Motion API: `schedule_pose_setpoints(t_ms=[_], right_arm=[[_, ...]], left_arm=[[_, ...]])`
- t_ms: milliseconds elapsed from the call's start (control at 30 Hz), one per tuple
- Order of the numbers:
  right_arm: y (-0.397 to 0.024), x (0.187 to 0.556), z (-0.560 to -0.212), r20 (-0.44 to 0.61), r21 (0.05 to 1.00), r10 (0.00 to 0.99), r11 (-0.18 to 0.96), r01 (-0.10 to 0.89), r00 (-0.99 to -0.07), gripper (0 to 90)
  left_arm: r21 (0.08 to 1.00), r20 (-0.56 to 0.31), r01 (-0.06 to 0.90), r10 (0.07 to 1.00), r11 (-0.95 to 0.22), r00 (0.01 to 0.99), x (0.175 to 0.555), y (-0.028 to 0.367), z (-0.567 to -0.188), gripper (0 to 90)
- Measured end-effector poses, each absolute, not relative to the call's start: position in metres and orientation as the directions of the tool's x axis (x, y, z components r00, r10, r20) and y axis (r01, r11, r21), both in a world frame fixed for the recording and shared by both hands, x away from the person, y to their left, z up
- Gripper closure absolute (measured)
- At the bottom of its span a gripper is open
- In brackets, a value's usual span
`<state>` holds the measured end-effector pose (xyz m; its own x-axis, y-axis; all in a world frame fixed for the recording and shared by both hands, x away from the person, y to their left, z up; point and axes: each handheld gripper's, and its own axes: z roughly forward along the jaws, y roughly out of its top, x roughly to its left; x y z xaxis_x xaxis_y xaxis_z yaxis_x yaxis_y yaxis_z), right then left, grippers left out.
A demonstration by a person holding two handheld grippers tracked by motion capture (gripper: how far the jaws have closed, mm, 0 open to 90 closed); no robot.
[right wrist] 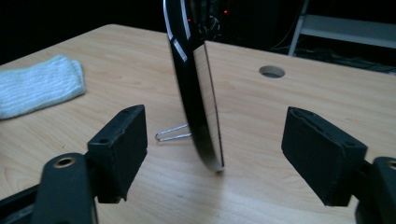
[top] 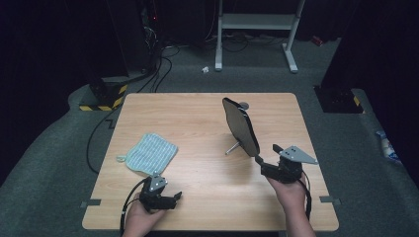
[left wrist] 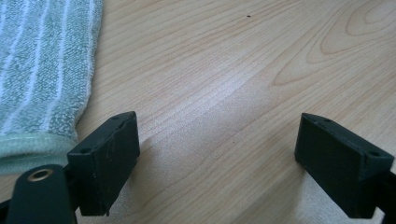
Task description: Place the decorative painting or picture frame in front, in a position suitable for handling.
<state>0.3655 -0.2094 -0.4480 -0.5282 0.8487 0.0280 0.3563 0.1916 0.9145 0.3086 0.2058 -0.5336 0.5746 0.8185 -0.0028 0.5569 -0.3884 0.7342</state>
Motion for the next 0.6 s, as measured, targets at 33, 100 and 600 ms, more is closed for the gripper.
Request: schedule_pose_setpoints(t_ms=[33, 100, 600], right_arm=[[-0.208, 0.366, -0.452, 0.02, 0.904, 0.847, 0.212, 0.372, -0.532, 22.8], [-0.206, 0.367, -0.458, 0.021, 0.897, 0.849, 0.218, 0.386, -0.528, 23.3], [-0.194, 0.371, -0.46, 0.027, 0.909, 0.843, 0.203, 0.365, -0.537, 27.2]], left_arm=[[0.734, -0.003, 0.557, 0.819, -0.388, 0.574, 0.309, 0.206, -0.534, 14.1], [0.734, -0.003, 0.557, 0.818, -0.389, 0.575, 0.309, 0.206, -0.534, 14.1], [0.737, 0.001, 0.556, 0.822, -0.386, 0.57, 0.308, 0.206, -0.534, 14.6]])
